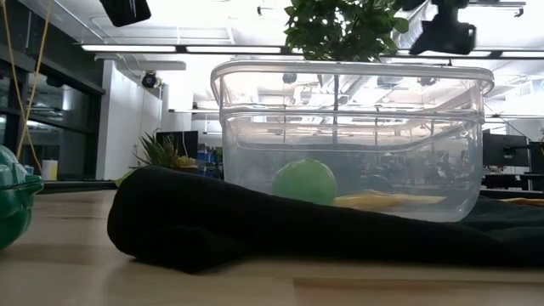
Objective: Pick and placing Produce into tupperware
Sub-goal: Put the watermelon into the transparent bin
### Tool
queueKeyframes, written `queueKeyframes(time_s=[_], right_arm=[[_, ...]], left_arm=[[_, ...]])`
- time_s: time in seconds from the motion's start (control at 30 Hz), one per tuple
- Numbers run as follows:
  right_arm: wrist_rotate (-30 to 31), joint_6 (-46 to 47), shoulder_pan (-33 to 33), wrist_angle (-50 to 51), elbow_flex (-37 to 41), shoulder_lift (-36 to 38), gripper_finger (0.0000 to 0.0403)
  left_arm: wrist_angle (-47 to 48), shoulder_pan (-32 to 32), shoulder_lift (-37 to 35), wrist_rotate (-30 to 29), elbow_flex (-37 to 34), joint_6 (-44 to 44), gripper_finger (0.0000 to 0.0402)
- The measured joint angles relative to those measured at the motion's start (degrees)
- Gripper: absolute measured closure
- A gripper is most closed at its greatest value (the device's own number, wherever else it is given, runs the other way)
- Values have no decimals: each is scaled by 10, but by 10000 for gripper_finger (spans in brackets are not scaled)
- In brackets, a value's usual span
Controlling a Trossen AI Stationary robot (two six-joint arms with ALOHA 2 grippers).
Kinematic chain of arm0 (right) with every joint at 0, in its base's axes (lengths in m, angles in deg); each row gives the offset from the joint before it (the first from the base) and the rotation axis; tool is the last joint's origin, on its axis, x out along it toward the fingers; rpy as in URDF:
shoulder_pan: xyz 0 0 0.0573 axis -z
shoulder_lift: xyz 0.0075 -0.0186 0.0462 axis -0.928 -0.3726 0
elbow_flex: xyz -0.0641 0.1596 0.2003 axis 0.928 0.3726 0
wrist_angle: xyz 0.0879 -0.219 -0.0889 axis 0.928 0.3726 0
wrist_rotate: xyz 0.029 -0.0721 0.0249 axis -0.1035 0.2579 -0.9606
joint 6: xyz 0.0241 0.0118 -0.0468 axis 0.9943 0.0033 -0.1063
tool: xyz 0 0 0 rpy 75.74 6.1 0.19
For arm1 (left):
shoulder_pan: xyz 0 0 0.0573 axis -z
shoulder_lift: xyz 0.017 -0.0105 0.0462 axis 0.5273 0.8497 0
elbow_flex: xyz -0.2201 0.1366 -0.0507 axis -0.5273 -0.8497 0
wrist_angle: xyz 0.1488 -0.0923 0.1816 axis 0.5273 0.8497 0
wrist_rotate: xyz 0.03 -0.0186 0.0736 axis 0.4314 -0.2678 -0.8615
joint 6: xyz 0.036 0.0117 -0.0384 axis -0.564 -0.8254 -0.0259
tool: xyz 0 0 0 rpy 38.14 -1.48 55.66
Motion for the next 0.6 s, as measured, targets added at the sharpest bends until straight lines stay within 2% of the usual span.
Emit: queueKeyframes(time_s=[0.13, 0.27, 0.6], right_arm=[[-33, -46, 9, 10, 0, 0, 138], [-48, -88, -1, 64, 0, -4, 139], [-95, -202, -77, 135, 0, -38, 146]], left_arm=[[-29, 0, 0, 0, 0, 6, 360], [-67, 0, 0, 0, 0, 20, 360], [-145, 0, 1, -9, 0, 123, 360]])
